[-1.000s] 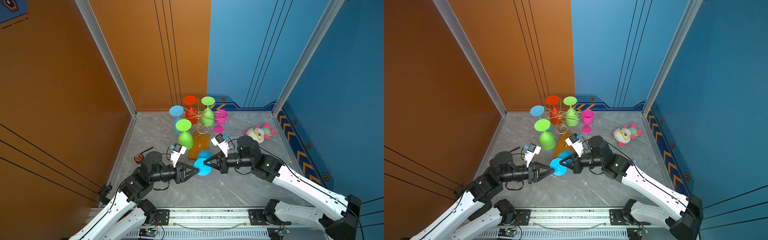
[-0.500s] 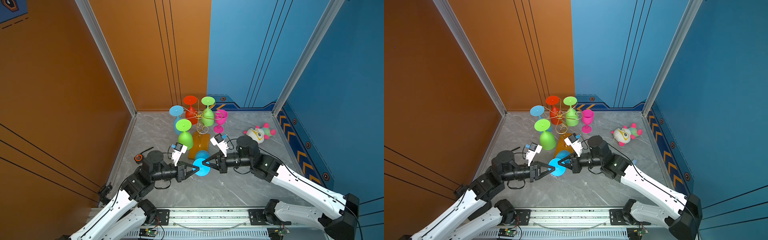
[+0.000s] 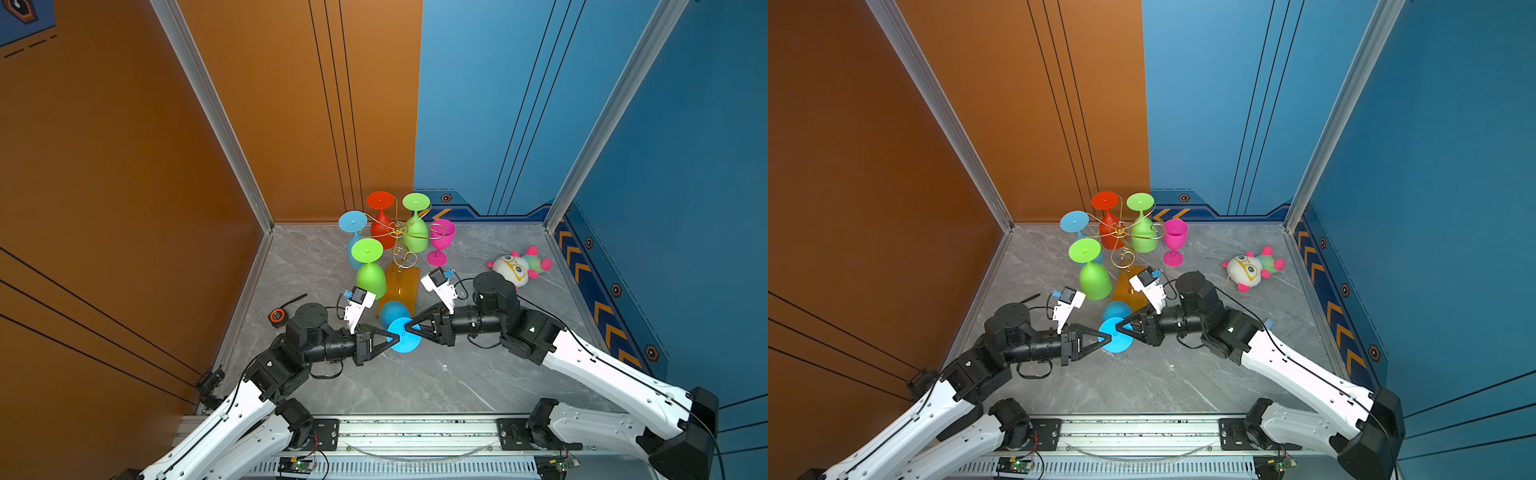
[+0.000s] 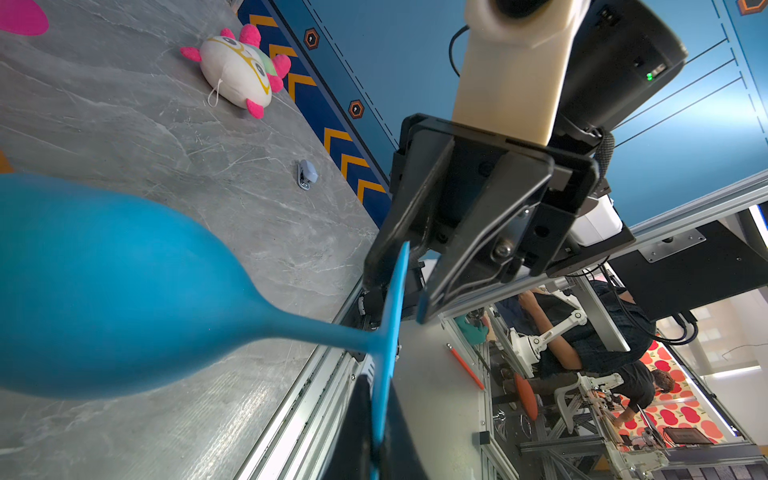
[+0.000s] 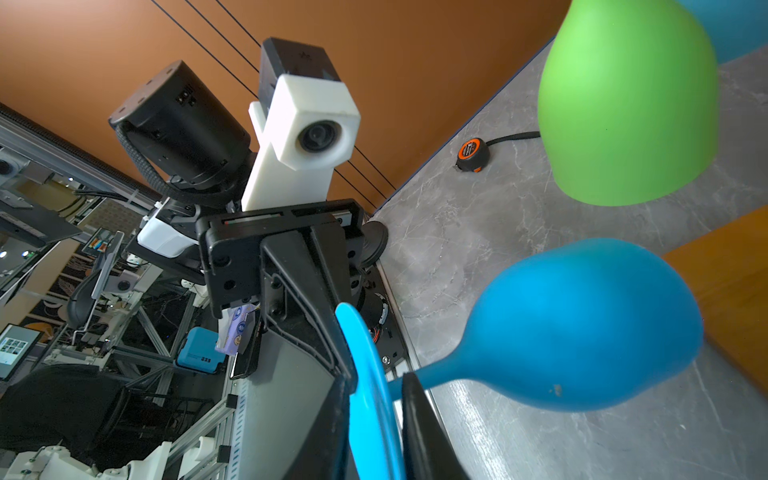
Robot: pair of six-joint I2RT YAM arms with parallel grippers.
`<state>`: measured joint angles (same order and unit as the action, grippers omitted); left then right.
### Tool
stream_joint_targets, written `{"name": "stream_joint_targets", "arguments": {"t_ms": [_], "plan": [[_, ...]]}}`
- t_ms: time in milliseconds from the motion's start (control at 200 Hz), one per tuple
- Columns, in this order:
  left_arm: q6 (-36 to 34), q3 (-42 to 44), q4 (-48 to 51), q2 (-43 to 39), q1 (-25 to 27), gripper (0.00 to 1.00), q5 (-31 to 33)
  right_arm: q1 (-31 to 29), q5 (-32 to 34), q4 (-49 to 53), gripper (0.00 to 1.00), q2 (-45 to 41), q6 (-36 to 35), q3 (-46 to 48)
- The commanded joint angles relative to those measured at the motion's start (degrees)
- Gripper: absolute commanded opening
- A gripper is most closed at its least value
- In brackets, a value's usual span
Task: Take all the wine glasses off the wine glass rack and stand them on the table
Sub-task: 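Close the left gripper on the cyan glass's foot beside the right gripper, then open the right gripper and draw it back while the left holds the glass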
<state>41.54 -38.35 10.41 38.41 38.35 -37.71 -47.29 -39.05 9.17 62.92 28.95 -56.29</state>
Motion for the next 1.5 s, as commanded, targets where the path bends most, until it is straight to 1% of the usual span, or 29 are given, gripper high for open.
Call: {"name": "stream_joint_targets", "arguments": {"t_ms": [0,140,220,235,280,295,370,531,706,896,961,1131,1246,1417,1492], "plan": [[-0.1,1.24,-1.39,-1.05,0.64,0.0,0.01,1.25,-0.7,2.48,0.37,-2.68,-0.11,0.22],[-0.99,2.1,-1.3,-1.07,0.85,0.0,0.51,4.56,0.06,5.67,0.51,-4.83,-0.39,0.15],[-2.25,2.0,-0.28,-0.34,1.73,0.0,1.85,6.72,0.7,7.97,0.58,-5.84,-0.14,0.13],[-2.52,2.01,-0.16,-0.16,2.1,0.0,2.11,8.52,0.83,8.39,0.59,-5.95,-0.12,0.13],[-3.49,1.8,-0.13,0.48,3.11,0.0,3.24,10.46,1.4,9.76,0.63,-6.44,0.09,0.2],[-3.96,1.67,1.76,0.78,3.61,0.0,3.77,11.14,1.56,10.12,0.64,-6.55,0.21,0.22],[-6.8,0.3,4.45,2.31,6.61,0.0,7.23,14.63,1.83,11.5,0.69,-7.16,1.24,0.67],[-15.79,-3.14,9.4,5.86,14.62,0.0,17.73,21.09,0.78,12.61,0.79,-7.33,3.61,2.12],[-25.96,-4.88,12.57,8.63,22.35,0.0,29.35,25.21,-0.5,14.46,0.8,-5.73,4.98,2.26],[-37.54,-5.18,14.89,9.19,31.46,0.0,41.16,26.11,0.64,17.35,0.81,-4.1,3.64,1.43],[-40.41,-5.48,16.12,9.46,34.04,0.0,44.9,26.1,1.78,19.1,0.81,-3.34,2.61,0.64],[-46.53,-6.47,19.01,11.08,39.49,0.0,53.62,25.43,5.04,22.75,0.8,-1.52,0.24,-1.82],[-50.98,-6.77,20.24,12.81,43.24,0.0,59.25,24.49,5.54,23.5,0.8,-0.46,-0.21,-2.63],[-55.92,-6.75,20.65,13.92,45.84,0.0,64.31,23.43,6.02,24.48,0.8,0.1,-0.81,-3.12],[-58.41,-6.62,20.7,14.08,47.08,0.0,67.92,23.34,6.0,24.83,0.8,0.23,-1.08,-3.38]]}}
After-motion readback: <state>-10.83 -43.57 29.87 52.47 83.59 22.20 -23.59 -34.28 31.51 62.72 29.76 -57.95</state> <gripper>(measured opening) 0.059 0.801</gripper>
